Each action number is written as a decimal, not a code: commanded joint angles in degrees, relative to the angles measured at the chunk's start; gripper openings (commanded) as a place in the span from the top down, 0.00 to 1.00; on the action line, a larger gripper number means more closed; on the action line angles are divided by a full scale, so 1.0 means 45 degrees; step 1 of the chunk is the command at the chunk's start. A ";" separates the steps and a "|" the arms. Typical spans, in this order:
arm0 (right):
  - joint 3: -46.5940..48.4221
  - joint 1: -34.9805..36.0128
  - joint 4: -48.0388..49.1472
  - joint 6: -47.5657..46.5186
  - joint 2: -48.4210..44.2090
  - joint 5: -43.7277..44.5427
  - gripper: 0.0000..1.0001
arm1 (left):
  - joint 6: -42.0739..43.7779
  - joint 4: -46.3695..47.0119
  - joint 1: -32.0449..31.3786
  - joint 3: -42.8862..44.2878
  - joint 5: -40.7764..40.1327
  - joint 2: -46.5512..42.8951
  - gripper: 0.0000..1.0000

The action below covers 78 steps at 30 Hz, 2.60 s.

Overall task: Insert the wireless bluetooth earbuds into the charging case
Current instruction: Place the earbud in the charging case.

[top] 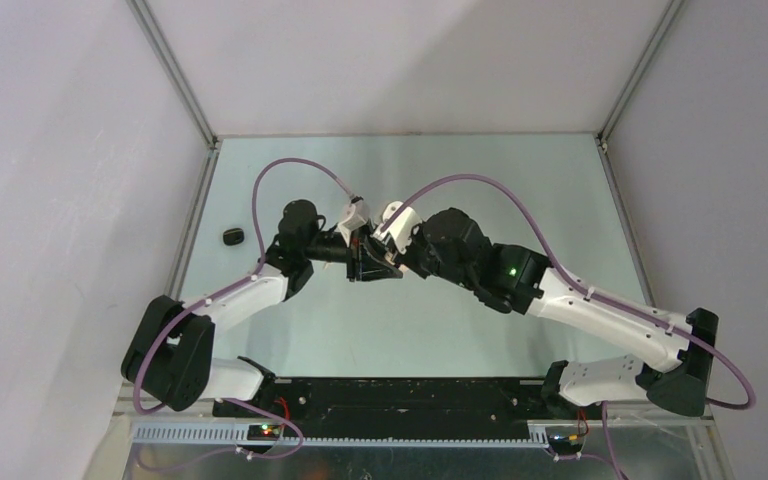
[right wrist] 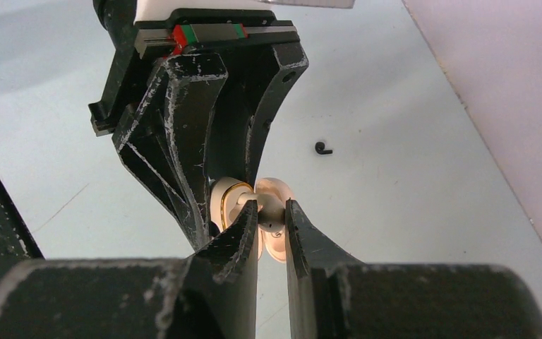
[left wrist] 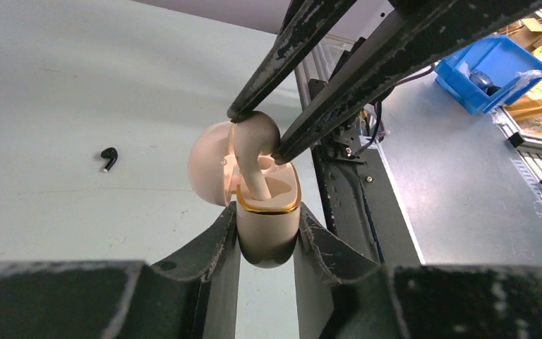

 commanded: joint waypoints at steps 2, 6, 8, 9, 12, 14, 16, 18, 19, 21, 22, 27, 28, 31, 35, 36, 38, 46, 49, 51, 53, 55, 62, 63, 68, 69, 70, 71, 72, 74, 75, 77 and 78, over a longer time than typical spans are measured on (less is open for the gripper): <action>-0.0045 0.0445 0.0725 -0.0390 0.0182 0.0089 0.97 | 0.0221 0.0277 -0.0069 0.0662 0.0035 -0.0141 1.00; -0.0153 0.0515 0.0881 -0.0475 0.0245 0.0237 0.97 | -0.0050 0.0765 -0.0069 0.0562 0.0212 -0.0198 1.00; -0.0140 0.0492 0.0895 -0.0330 0.0319 -0.0004 0.97 | 0.0022 0.0925 -0.0069 0.0488 0.0283 -0.0279 1.00; -0.0139 0.0478 0.0877 -0.0199 0.0363 -0.0089 0.97 | 0.0185 0.0950 -0.0069 0.0454 0.0317 -0.0373 1.00; -0.0038 0.0258 0.0754 0.0320 0.0458 -0.0641 0.97 | 0.0654 0.0747 -0.0069 0.0326 0.0475 -0.0710 1.00; 0.0160 -0.0002 0.0530 0.0685 0.0568 -0.1183 0.97 | 0.1343 0.0061 -0.0069 0.0354 0.0501 -0.0939 1.00; 0.0324 -0.0180 0.0317 0.0865 0.0498 -0.1639 0.97 | 0.3214 -0.1490 -0.0060 0.0570 0.0463 -0.1148 0.99; 0.0394 -0.0210 0.0253 0.0848 0.0389 -0.1876 0.97 | 0.4903 -0.3446 -0.0041 0.0914 0.0338 -0.1318 0.99; 0.0401 -0.0197 0.0224 0.0805 0.0358 -0.1874 0.97 | 0.5322 -0.3978 -0.0048 0.1109 0.0197 -0.1362 0.99; 0.0401 -0.0168 0.0200 0.0636 0.0277 -0.1701 0.97 | 0.6223 -0.5042 -0.0050 0.1287 -0.0056 -0.1455 0.99; 0.0382 -0.0175 0.0195 0.0501 0.0221 -0.1611 0.97 | 0.6775 -0.5663 -0.0050 0.1331 -0.0145 -0.1531 0.99; 0.0350 -0.0166 0.0161 0.0094 0.0002 -0.1290 0.97 | 0.7906 -0.6734 -0.0051 0.1490 -0.0682 -0.1780 1.00; 0.0306 -0.0146 0.0191 -0.0035 -0.0048 -0.1279 0.97 | 0.8055 -0.6843 -0.0050 0.1492 -0.0742 -0.1832 1.00; 0.0227 -0.0006 0.0283 -0.0273 0.0025 -0.1065 0.97 | 0.8431 -0.7140 -0.0050 0.1557 -0.0939 -0.1895 1.00; 0.0228 0.0411 0.0468 -0.0731 0.0227 -0.0534 0.97 | 0.8597 -0.7166 -0.0040 0.1554 -0.0974 -0.1931 1.00; 0.0222 0.0495 0.0536 -0.0824 0.0267 -0.0413 0.97 | 0.8569 -0.7166 -0.0047 0.1553 -0.0942 -0.1913 1.00; 0.0229 0.0699 0.0674 -0.1077 0.0346 -0.0041 0.97 | 0.8538 -0.7156 -0.0044 0.1555 -0.0890 -0.1912 1.00; 0.0155 0.1159 0.1259 -0.1621 0.0527 0.1317 0.98 | 0.7897 -0.6809 -0.0050 0.1426 -0.0364 -0.1809 1.00; -0.0117 0.1313 0.1595 -0.1957 0.0525 0.1718 0.98 | 0.7699 -0.6658 -0.0023 0.1420 -0.0310 -0.1798 1.00; -0.0267 0.1410 0.1805 -0.2122 0.0485 0.2025 0.98 | 0.7626 -0.6607 0.0017 0.1406 -0.0271 -0.1773 1.00; -0.0308 0.1466 0.1853 -0.2232 0.0441 0.2173 0.98 | 0.7432 -0.6469 0.0078 0.1368 -0.0227 -0.1758 1.00; -0.0313 0.1517 0.1859 -0.2327 0.0414 0.2262 0.98 | 0.7032 -0.6095 0.0164 0.1285 -0.0112 -0.1726 1.00; -0.0314 0.1646 0.1955 -0.2453 0.0325 0.2594 0.98 | 0.5978 -0.5021 0.0470 0.1052 0.0101 -0.1623 1.00; -0.0314 0.1651 0.1992 -0.2466 0.0306 0.2645 0.98 | 0.5957 -0.5000 0.0476 0.1029 0.0113 -0.1622 1.00; -0.0314 0.1618 0.2321 -0.2614 0.0156 0.3046 0.98 | 0.5960 -0.4968 0.0478 0.0938 0.0151 -0.1470 1.00; -0.0314 0.1595 0.2361 -0.2625 0.0123 0.3101 0.98 | 0.5958 -0.4964 0.0478 0.0942 0.0163 -0.1413 1.00; -0.0314 0.1584 0.2396 -0.2619 0.0098 0.3123 0.98 | 0.5942 -0.4960 0.0478 0.0931 0.0158 -0.1381 1.00; -0.0314 0.1567 0.2408 -0.2622 0.0059 0.3155 0.98 | 0.5939 -0.4950 0.0468 0.0928 0.0157 -0.1307 1.00; -0.0309 0.1548 0.2368 -0.2610 0.0036 0.3150 0.98 | 0.5883 -0.4945 0.0473 0.0927 0.0146 -0.1269 1.00; -0.0303 0.1522 0.2311 -0.2574 0.0000 0.3110 0.98 | 0.5752 -0.4889 0.0472 0.0942 0.0152 -0.1167 1.00; -0.0311 0.1519 0.2281 -0.2567 -0.0014 0.3073 0.98 | 0.5697 -0.4849 0.0471 0.0950 0.0164 -0.1093 1.00; -0.0314 0.1506 0.2242 -0.2542 0.0005 0.3024 0.98 | 0.5344 -0.4657 0.0477 0.0981 0.0196 -0.1006 1.00; -0.0304 0.1518 0.2204 -0.2531 0.0012 0.2964 0.98 | 0.5220 -0.4564 0.0477 0.0983 0.0161 -0.0982 1.00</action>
